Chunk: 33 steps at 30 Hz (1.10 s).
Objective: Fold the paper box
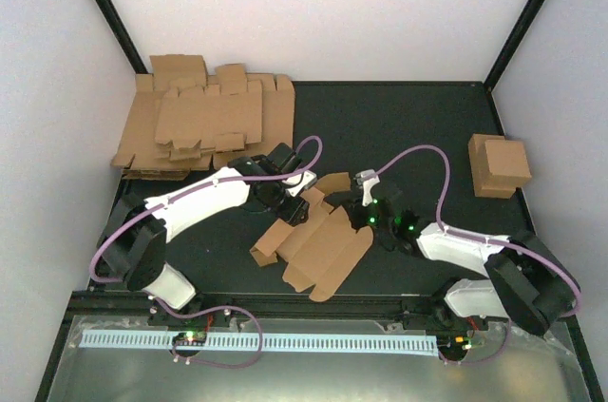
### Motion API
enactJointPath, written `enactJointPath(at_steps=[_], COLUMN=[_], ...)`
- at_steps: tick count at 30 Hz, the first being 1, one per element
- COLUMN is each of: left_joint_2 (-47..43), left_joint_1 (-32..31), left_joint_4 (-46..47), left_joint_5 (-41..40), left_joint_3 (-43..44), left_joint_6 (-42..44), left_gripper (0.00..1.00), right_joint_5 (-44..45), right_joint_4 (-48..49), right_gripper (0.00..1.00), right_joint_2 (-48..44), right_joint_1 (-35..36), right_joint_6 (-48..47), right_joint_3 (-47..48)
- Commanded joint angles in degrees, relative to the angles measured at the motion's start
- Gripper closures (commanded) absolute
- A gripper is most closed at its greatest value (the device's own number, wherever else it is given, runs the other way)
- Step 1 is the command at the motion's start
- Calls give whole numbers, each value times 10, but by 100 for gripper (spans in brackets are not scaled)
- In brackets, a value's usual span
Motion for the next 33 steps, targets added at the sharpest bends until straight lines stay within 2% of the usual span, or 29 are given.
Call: enactJointPath(at_steps=[1,6,7,9,10,13,22,28,33], left_joint_2=[-17,-19,-19,-19,-19,-19,-18,-17,-16], left_joint_1=[5,7,7,7,7,7,9,10,9], left_joint_4=[-13,-15,-15,-14,-13,-16,-24,-28,-34], left_joint_5=[17,19,19,22,24,27,34,46,55], left_joint_3=[23,24,24,25,25,29,40,45,48], left_joint_6=[11,12,12,12,12,13,19,22,28], left_gripper=[45,45,45,45,45,45,45,45,45], right_joint_5=[-21,-40,-44,-48,-51,-56,-104,-102,-93], right_joint_4=[-25,-23,-22,-23,-25,-15,19,35,87], right_gripper=[73,48,41,16,10,0,3,13,22], right_joint_2=[2,-9,-10,-8,-6,-8,0,2,13], right_joint_1=[-20,-43,-48,-60,-66,-81,-102,-102,-101], right_joint_6=[-44,-50,-51,-49,-48,-47,-57,-70,-86], right_joint_3=[29,26,27,30,32,30,32,27,10])
